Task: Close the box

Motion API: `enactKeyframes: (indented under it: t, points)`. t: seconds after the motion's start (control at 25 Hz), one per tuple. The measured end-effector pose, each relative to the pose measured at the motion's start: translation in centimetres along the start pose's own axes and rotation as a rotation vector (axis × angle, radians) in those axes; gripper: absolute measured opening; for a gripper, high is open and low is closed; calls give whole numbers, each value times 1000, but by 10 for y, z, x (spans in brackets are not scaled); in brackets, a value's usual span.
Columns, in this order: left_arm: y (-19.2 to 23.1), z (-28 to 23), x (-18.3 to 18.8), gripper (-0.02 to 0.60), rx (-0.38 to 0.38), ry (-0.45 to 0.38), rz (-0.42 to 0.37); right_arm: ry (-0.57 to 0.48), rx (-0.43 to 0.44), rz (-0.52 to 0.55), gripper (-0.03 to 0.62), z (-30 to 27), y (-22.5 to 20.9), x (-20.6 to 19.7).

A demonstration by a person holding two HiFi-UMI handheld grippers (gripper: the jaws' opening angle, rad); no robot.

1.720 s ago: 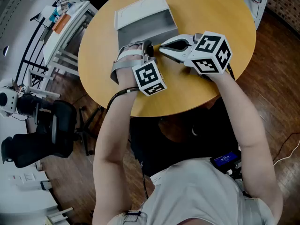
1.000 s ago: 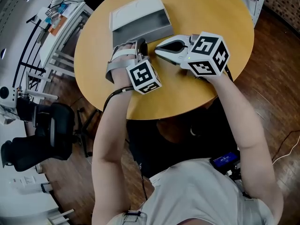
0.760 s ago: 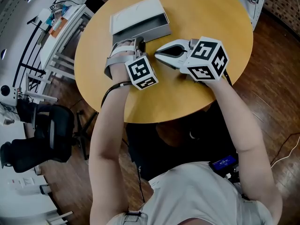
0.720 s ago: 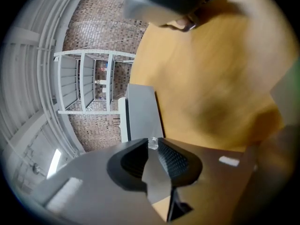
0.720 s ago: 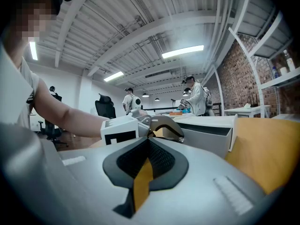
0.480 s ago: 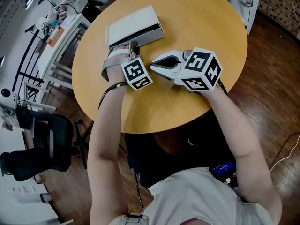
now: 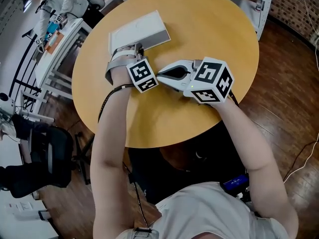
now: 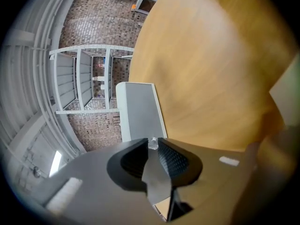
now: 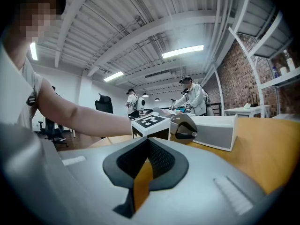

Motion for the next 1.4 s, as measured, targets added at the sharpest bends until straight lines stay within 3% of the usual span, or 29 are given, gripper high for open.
enactKeyframes:
  t: [0.12, 0.2, 0.24, 0.32, 0.4, 0.56, 0.8, 0.88, 1.12, 1.4]
  points:
    - [-1, 0, 0, 69, -4, -1, 15, -1, 1, 0, 2, 0, 0, -1]
    - [-2, 6, -1, 125, -11, -2, 38, -1, 2, 0, 2, 1, 0, 0]
    - [-2, 13, -3, 164, -11, -10, 61, -1, 2, 0, 2, 1, 0, 0]
    - [-2, 37, -7, 178, 3, -52, 150, 0, 3, -2, 2, 3, 1, 0]
    - [-2, 70, -10, 178, 14, -135, 311, 1, 4, -3, 2, 5, 1, 0]
    - [-9, 136, -5, 176, -11, -376, 705, 1, 3, -4, 2, 6, -1, 0]
    - [-13, 183, 1, 160, -72, -681, 1166, 0, 3, -5, 2, 5, -2, -2]
    - [-12, 187, 2, 153, -80, -788, 1285, -1, 5, -5, 2, 4, -2, -3]
    - [-11, 189, -4, 119, -45, -930, 1412, 0, 5, -5, 2, 2, 1, -1]
    - [-8, 187, -7, 49, -34, -982, 1460, 0, 4, -6, 2, 1, 0, -2]
Point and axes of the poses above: the fingertips, and each gripper's own axes: z backward along the fingers, y to its left, x out of its top, the point moved 3 cm from there along z, backward along the fingers, and after that the axes turned 13 degrees about -z, right-handed, at the moved point
